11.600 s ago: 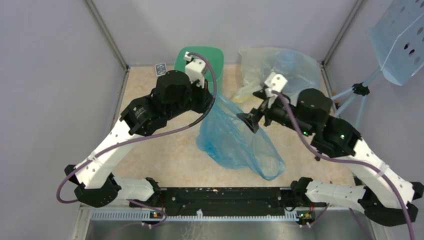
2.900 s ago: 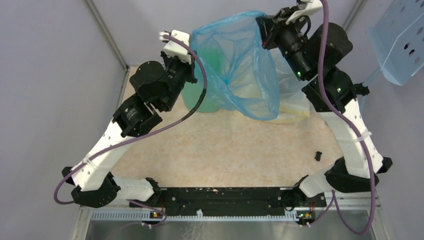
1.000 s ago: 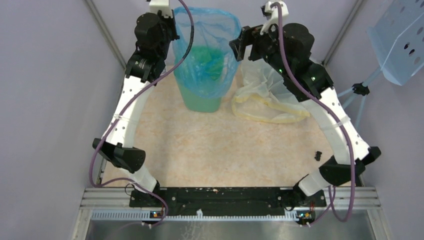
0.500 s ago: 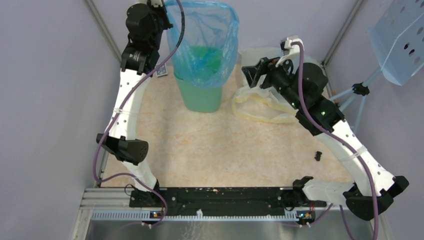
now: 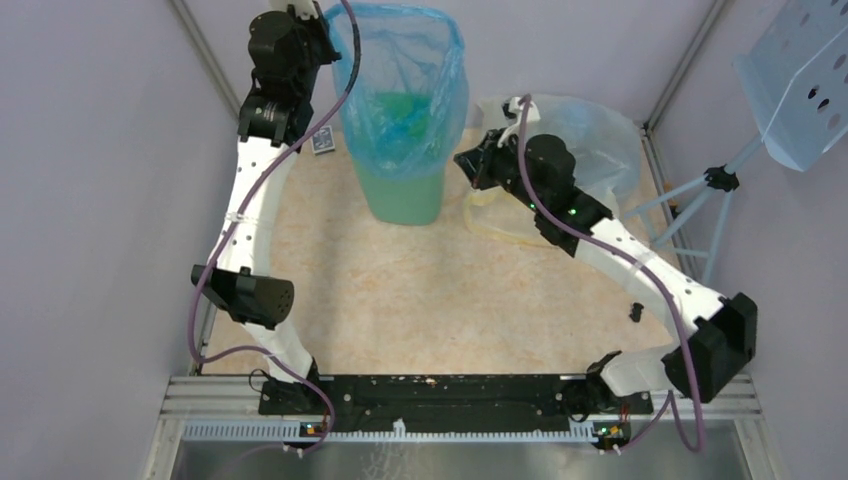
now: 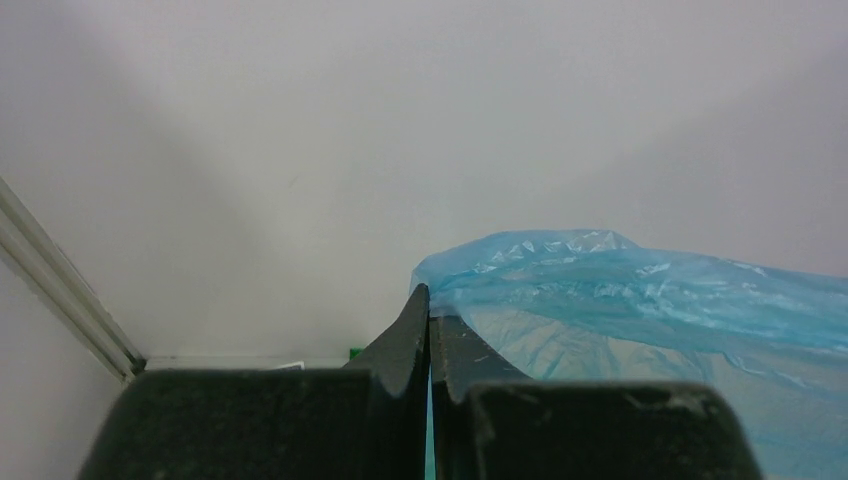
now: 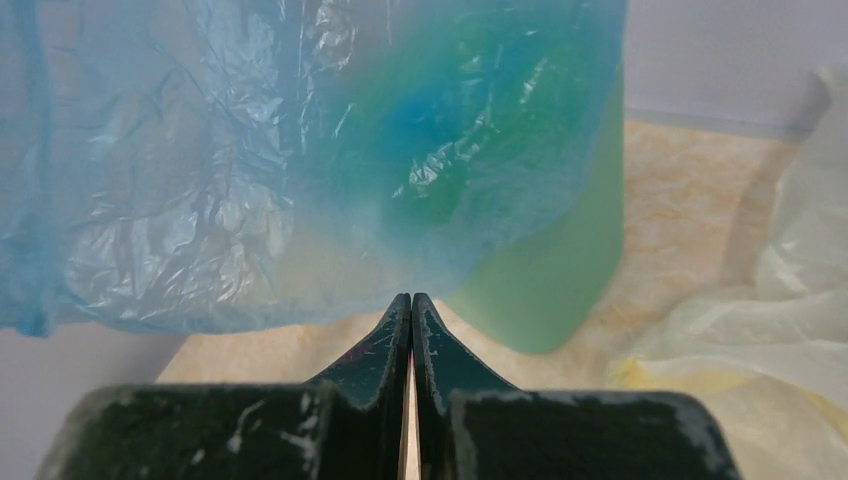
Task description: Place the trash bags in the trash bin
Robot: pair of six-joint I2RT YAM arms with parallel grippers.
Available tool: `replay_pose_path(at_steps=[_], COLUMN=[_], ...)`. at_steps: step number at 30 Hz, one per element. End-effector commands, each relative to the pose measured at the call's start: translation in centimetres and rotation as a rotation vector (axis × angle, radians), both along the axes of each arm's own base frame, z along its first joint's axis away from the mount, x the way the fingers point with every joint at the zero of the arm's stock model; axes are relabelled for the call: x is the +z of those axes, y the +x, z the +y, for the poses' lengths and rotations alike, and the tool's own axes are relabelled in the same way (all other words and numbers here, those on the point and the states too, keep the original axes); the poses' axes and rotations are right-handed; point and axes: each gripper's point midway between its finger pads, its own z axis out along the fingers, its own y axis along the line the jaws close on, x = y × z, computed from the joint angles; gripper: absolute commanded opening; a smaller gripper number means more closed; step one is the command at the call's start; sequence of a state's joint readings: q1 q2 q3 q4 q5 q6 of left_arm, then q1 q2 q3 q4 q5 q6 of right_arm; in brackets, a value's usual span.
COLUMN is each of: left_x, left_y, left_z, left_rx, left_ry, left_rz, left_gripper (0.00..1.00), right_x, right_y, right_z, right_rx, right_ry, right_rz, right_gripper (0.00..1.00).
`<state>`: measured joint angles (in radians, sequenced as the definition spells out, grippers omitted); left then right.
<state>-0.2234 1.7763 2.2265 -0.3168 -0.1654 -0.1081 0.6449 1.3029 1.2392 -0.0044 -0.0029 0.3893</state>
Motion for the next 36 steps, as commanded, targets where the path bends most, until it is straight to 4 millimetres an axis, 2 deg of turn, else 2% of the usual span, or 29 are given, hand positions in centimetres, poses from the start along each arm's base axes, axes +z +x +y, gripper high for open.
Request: replay_pose_path(at_steps=[1,9,18,20,24,26,29,32,36], left_x=[1.7,0.9,1.0,0.9,0.7,0.7,0.5,-0.3,-1.6], left_y=[-1.1,-1.1,-1.6,-1.7,-1.8,-1.9,-1.9,-1.9,-1.7], left_z=[0.0,0.2,1.0,1.2,1.8,1.9,1.8,1.6,1.2], left_rx=[-0.032,-0.037,-0.018,-0.012,0.001,0.001,-0.005,-0.016,-0.035], left_ry=[-0.034,-0.033,-0.032,-0.031,-0.032,-0.032,-0.03,-0.033,-0.04], left_rz=[-0.05,-0.027,-0.025,-0.02,-0.016,-0.015,-0.008,0.01,0.035], left_gripper=[0.0,0.0,0.0,0.0,0.0,0.0,0.0,0.0,0.0], right_x=[2.9,2.6,0.3,-0.2,-0.7,-1.0,-1.8,-3.0,-0.8], right_y=[1.7,6.1,11.2,11.9,11.9,11.9,12.1,12.2,11.3], right_z=[3.6,7.5,11.4,12.6,15.5,16.3,15.9,14.3,11.2], right_rx=[0.101,0.12,0.133,0.166,0.263,0.271,0.245,0.19,0.137], right_ry=[0.114,0.111,0.02,0.014,0.022,0.012,-0.004,-0.025,-0.024], right_rz=[-0.042,-0.009,0.064,0.083,0.101,0.11,0.132,0.156,0.115], right_gripper=[0.0,0.0,0.0,0.0,0.0,0.0,0.0,0.0,0.0])
